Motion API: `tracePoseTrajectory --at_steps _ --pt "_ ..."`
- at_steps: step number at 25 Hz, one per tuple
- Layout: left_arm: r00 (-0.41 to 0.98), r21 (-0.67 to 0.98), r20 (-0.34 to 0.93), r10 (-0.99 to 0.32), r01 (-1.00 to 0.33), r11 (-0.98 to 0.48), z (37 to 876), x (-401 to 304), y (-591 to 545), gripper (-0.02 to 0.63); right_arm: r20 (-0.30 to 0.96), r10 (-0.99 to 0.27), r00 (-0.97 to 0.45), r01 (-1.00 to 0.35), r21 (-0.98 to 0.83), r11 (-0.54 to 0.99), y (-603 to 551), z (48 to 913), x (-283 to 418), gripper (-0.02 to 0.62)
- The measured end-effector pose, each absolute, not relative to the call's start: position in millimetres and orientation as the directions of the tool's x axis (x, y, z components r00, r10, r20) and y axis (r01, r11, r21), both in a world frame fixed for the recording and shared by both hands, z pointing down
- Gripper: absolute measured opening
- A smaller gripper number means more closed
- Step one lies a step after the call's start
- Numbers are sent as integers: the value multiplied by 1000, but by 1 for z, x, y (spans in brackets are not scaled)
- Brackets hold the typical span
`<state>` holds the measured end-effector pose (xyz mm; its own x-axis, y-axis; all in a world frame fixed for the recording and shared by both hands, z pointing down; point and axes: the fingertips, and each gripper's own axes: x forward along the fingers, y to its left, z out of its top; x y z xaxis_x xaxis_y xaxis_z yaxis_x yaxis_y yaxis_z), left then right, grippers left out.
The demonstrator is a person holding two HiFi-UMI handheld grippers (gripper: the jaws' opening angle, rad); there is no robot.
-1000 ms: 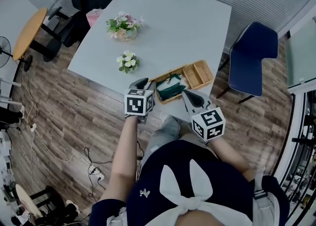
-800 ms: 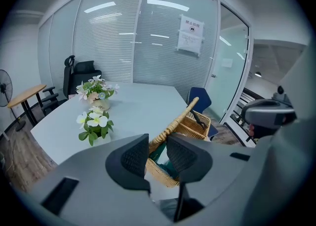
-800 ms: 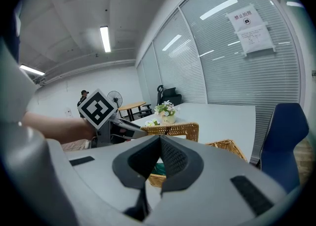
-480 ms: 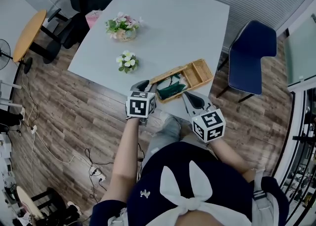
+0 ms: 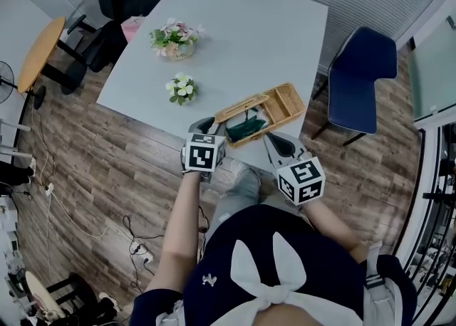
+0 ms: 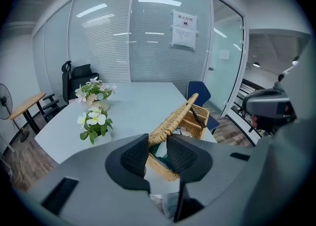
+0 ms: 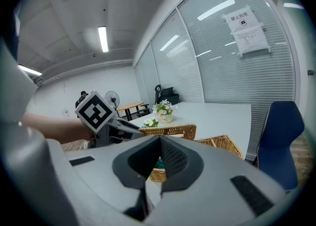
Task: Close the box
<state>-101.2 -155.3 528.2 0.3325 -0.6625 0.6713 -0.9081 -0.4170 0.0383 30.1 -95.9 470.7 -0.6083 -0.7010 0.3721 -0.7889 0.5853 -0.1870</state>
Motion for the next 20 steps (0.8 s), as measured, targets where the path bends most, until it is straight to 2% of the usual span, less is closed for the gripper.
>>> tracePoseTrajectory --at_steps 20 --pt "297 -24 693 -657 -901 -433 541 -97 -142 118 389 -695 -605 -790 -184 585 -84 479 32 5"
